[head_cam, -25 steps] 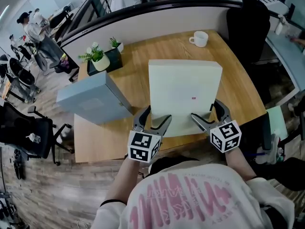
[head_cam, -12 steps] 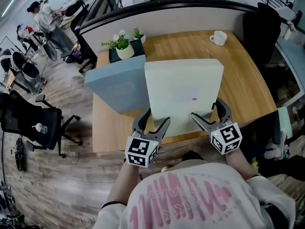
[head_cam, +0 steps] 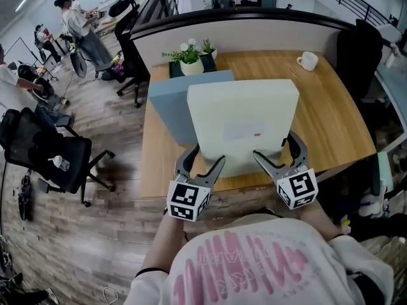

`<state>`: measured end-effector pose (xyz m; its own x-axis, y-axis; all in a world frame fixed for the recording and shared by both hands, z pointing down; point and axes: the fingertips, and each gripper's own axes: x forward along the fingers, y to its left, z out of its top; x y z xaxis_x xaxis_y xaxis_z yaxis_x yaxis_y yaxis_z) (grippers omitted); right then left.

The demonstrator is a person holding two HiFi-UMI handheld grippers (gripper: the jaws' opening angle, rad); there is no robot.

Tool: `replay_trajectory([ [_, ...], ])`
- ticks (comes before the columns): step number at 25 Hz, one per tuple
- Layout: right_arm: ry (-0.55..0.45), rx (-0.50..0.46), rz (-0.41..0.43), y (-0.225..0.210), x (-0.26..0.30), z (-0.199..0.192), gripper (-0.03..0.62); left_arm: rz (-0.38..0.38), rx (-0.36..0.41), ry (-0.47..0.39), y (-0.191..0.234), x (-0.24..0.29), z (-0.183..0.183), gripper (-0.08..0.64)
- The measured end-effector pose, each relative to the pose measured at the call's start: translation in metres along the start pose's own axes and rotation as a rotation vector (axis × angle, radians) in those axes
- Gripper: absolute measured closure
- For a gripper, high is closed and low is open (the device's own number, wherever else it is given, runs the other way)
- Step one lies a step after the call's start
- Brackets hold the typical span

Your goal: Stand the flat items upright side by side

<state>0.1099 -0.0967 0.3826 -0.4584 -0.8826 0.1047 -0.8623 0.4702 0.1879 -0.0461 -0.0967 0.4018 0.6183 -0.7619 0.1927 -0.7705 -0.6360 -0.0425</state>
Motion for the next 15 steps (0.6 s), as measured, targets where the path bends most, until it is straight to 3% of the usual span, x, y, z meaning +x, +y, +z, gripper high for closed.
replay_trajectory([
  [9, -0.02, -0.028, 0.074, 0.046, 0.051, 0.015, 0.146, 0.111, -0.014, 0.038, 0.055, -0.027, -0.021, 0.245],
  [15, -0.025, -0.032, 0.138, 0.065, 0.077, 0.013, 0.144, 0.187, 0.01, 0.109, 0.085, -0.029, -0.04, 0.247],
])
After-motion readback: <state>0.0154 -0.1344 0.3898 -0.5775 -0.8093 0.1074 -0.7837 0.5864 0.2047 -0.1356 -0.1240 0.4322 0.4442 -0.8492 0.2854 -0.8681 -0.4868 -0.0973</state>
